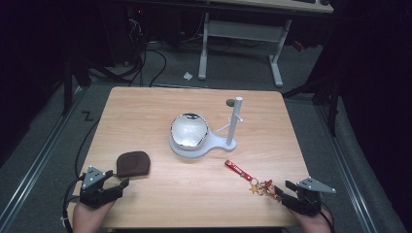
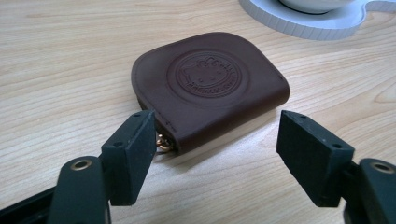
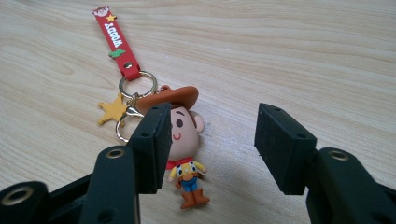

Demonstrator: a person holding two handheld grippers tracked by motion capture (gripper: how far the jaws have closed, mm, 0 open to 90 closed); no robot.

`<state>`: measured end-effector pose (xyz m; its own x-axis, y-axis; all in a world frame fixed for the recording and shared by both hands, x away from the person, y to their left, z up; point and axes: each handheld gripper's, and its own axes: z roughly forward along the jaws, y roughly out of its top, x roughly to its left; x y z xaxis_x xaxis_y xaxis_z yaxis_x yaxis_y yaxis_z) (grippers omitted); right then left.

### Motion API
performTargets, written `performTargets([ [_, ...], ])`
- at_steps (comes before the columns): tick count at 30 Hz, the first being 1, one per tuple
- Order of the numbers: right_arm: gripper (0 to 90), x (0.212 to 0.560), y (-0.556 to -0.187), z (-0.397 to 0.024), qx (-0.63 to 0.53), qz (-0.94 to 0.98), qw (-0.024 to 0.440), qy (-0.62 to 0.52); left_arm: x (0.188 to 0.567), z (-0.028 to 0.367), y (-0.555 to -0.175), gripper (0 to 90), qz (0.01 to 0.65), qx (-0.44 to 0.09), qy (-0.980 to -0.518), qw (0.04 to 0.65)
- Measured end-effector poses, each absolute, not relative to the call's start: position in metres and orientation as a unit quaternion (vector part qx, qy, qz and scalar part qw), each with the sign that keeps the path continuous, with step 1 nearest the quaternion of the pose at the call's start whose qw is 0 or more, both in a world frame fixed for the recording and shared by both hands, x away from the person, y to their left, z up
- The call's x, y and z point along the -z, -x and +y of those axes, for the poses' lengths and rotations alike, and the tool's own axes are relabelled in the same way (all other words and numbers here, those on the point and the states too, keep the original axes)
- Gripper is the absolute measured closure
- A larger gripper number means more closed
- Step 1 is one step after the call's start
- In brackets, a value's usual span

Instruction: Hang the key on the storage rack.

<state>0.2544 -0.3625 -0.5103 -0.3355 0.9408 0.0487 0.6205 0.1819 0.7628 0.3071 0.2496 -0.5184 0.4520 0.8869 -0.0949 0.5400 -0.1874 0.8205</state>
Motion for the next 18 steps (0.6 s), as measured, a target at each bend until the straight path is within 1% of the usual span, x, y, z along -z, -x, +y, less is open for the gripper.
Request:
performTargets([
  [5,47.5,0.5113,-0.2536,-0.3602,-0.351,0.741,0.232,-0.524,0.5228,0.2504,-0.3096,27.7,0.482,-0.2,-0.746,0.414],
  [18,47.2,0.5143,-0.2541,-0.3583,-0.346,0.744,0.243,-0.516,0.524,0.252,-0.309,27.7,0.482,-0.203,-0.741,0.422],
])
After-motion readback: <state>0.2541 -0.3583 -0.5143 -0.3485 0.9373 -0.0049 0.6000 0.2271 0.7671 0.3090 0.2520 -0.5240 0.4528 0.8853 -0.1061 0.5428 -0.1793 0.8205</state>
